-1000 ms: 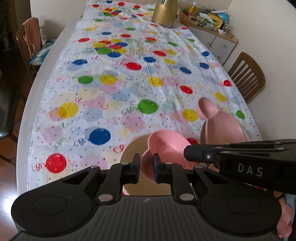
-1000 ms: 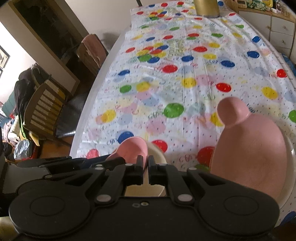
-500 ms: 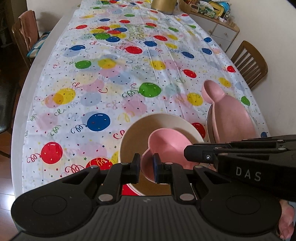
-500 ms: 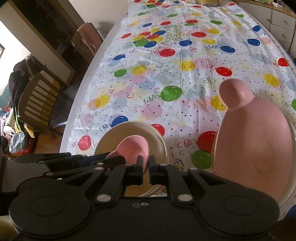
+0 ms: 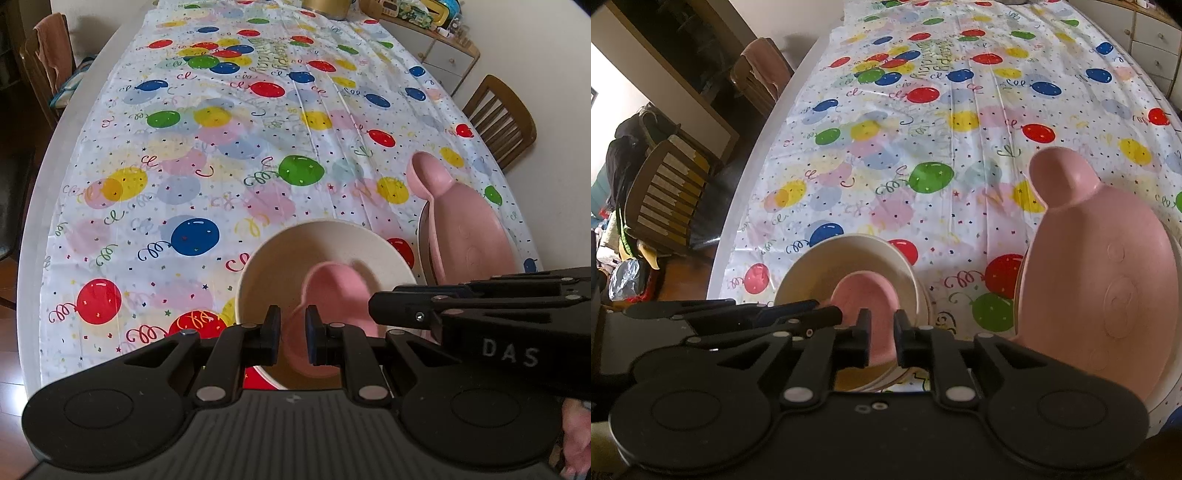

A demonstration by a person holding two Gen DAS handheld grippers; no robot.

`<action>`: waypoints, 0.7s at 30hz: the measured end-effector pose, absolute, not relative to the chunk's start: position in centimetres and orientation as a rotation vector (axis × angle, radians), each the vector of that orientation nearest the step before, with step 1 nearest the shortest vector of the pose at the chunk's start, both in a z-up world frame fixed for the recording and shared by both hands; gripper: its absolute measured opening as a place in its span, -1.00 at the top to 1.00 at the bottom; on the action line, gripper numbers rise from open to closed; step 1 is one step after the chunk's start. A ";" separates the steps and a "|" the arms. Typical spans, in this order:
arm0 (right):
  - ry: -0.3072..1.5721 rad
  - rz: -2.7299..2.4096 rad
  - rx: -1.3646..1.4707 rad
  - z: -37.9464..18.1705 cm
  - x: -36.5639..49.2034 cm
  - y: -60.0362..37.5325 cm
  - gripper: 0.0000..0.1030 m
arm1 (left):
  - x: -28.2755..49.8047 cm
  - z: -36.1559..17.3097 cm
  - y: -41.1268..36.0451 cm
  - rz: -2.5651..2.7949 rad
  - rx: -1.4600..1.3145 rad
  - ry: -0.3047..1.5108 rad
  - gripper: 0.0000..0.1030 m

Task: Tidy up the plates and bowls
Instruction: 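Lower the pink heart bowl into the cream bowl with both tools, then open both tools and release the pink heart bowl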

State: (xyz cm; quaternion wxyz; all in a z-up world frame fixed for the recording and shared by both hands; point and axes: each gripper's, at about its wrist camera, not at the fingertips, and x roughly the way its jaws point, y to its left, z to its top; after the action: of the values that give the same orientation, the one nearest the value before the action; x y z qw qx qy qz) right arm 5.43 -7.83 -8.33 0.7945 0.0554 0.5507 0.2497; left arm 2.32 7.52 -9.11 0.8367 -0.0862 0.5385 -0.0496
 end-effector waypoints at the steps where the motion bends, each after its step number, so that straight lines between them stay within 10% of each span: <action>1: 1.183 0.540 0.121 -8.2 5.4 -7.9 0.70 | 2.3 -9.1 7.5 -0.103 -0.184 1.140 0.74; 21: 1.040 0.635 0.104 -3.3 1.3 -10.9 0.28 | -3.1 -3.6 6.4 -0.057 -0.164 0.978 0.73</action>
State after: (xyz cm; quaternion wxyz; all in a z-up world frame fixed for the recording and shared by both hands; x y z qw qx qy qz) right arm 1.33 -10.94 -3.31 0.8187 0.0489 0.4883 0.2981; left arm -3.08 6.45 -3.62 0.8791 -0.0787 0.4693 -0.0275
